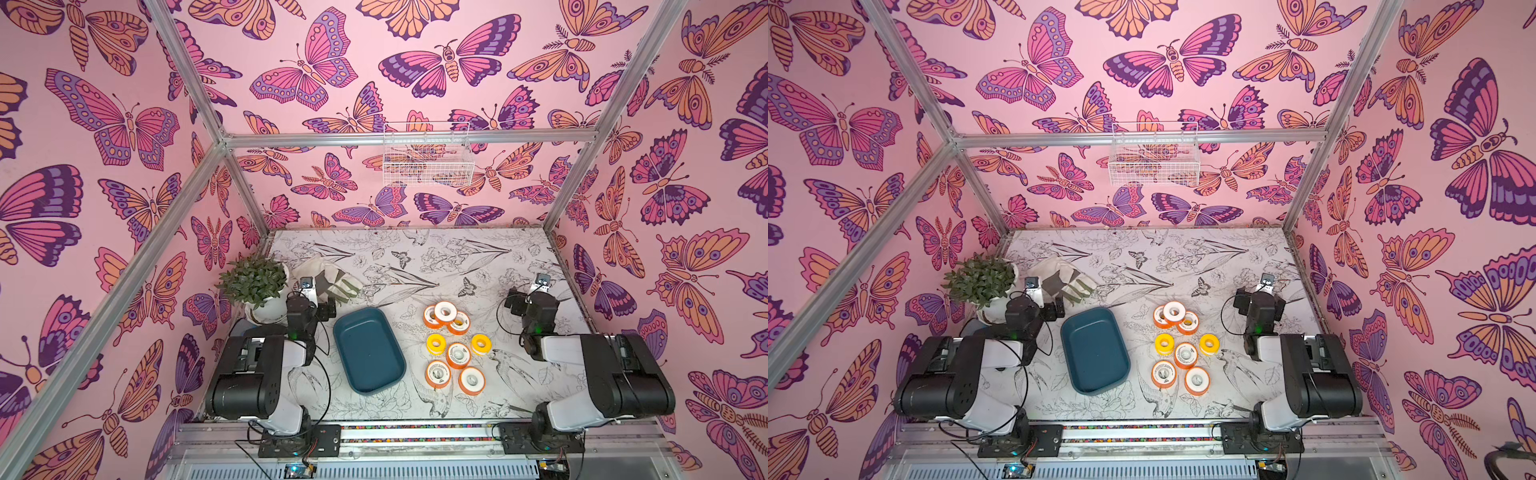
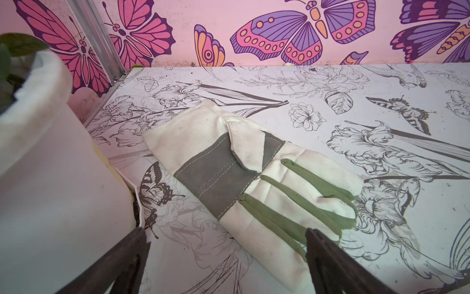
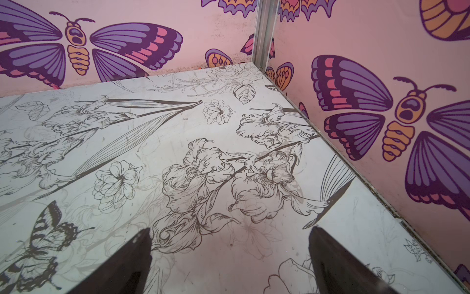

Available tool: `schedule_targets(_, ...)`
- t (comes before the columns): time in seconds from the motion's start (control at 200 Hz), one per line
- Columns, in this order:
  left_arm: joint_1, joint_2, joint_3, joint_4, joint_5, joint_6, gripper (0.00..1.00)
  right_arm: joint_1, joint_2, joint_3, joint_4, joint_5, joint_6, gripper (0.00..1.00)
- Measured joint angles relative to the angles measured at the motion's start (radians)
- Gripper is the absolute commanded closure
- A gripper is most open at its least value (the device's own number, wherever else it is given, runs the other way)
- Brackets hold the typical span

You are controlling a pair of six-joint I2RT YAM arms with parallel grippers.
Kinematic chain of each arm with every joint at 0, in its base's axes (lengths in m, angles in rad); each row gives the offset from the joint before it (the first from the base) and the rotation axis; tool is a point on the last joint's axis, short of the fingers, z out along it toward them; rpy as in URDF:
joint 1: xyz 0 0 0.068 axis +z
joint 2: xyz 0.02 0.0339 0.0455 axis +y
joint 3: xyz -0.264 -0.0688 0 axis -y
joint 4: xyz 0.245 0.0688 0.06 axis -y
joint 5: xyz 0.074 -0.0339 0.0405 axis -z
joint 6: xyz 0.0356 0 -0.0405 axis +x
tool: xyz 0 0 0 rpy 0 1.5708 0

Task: Put the sealing tape into the storage box
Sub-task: Adjust the storage box at the center of the board.

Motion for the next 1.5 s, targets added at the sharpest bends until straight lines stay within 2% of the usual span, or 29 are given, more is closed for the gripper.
schedule_targets(0.706, 0.000, -0.009, 0.000, -0.014, -0.004, -0.002, 0.00, 0.000, 0.000, 0.000, 0.000, -0.005, 0.000, 0.01)
schedule_targets(0.871, -0.034, -0.146, 0.001, -0.101, -0.029, 0.016, 0.00, 0.004, -0.028, -0.005, -0.012, 0.003, -0.001, 0.01)
schedule_targets(0.976, -0.071, -0.298, -0.006, -0.145, -0.049, 0.019, 0.00, 0.061, -0.152, -0.005, -0.096, 0.066, -0.027, 0.01)
schedule_targets(1.156, -0.084, -0.560, 0.019, -0.303, -0.068, -0.167, 0.00, 0.134, -0.408, 0.050, -0.248, 0.079, 0.020, 0.01)
schedule_targets(1.317, -0.124, -0.674, 0.061, -0.453, -0.037, -0.323, 0.00, 0.153, -0.555, 0.055, -0.372, 0.025, 0.129, 0.01)
schedule_targets(1.502, -0.151, -0.795, -0.002, -0.546, 0.002, -0.526, 0.00, 0.219, -0.673, -0.016, -0.456, -0.023, 0.242, 0.00)
